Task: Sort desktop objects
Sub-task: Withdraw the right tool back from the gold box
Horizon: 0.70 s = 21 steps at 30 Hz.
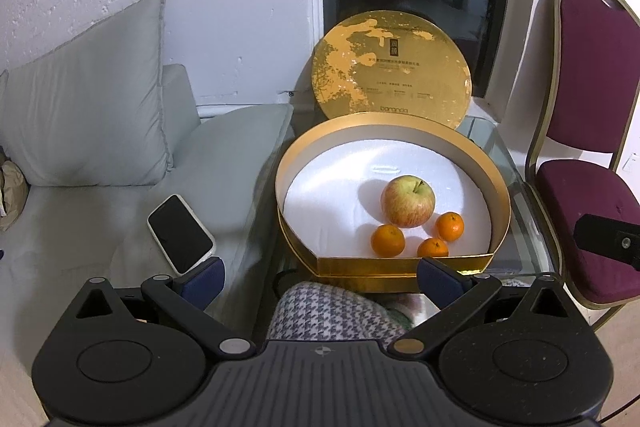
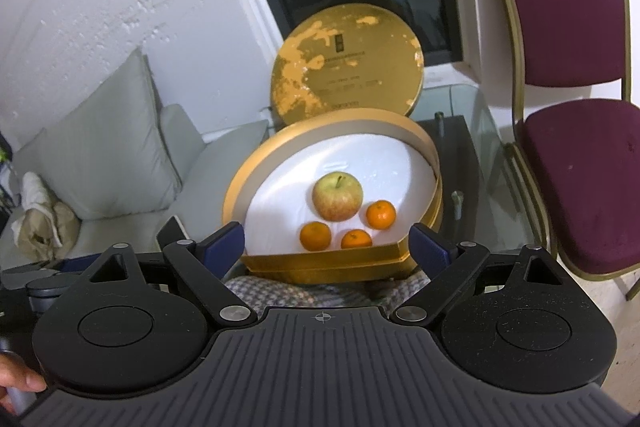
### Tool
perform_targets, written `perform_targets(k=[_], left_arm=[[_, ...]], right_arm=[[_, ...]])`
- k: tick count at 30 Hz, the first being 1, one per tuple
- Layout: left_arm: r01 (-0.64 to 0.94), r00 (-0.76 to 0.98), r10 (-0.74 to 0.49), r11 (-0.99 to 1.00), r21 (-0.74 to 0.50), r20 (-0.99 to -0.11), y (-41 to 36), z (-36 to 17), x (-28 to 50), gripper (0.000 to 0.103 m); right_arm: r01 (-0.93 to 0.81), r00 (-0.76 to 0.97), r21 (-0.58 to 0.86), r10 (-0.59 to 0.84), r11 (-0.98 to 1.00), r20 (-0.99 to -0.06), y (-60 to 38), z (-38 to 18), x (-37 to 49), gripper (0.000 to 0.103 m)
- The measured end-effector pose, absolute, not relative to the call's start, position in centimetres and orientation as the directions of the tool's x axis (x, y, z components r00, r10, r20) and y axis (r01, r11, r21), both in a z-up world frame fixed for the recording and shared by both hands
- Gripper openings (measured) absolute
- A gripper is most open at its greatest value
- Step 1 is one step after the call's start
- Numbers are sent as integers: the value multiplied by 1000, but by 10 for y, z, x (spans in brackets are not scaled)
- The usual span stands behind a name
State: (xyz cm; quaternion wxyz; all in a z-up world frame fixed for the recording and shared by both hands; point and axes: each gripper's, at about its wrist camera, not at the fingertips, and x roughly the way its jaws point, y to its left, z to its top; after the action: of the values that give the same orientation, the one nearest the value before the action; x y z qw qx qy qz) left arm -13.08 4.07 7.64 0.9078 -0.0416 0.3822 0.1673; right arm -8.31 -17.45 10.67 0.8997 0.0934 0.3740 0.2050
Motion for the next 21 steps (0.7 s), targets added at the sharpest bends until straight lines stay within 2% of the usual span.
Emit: perform_targets(k=[21], left_arm=[[-294, 623, 242, 954, 63, -744, 37, 65, -109, 102]], right_arm=[[-264, 610, 358, 443, 896, -657, -190, 92, -63, 93]])
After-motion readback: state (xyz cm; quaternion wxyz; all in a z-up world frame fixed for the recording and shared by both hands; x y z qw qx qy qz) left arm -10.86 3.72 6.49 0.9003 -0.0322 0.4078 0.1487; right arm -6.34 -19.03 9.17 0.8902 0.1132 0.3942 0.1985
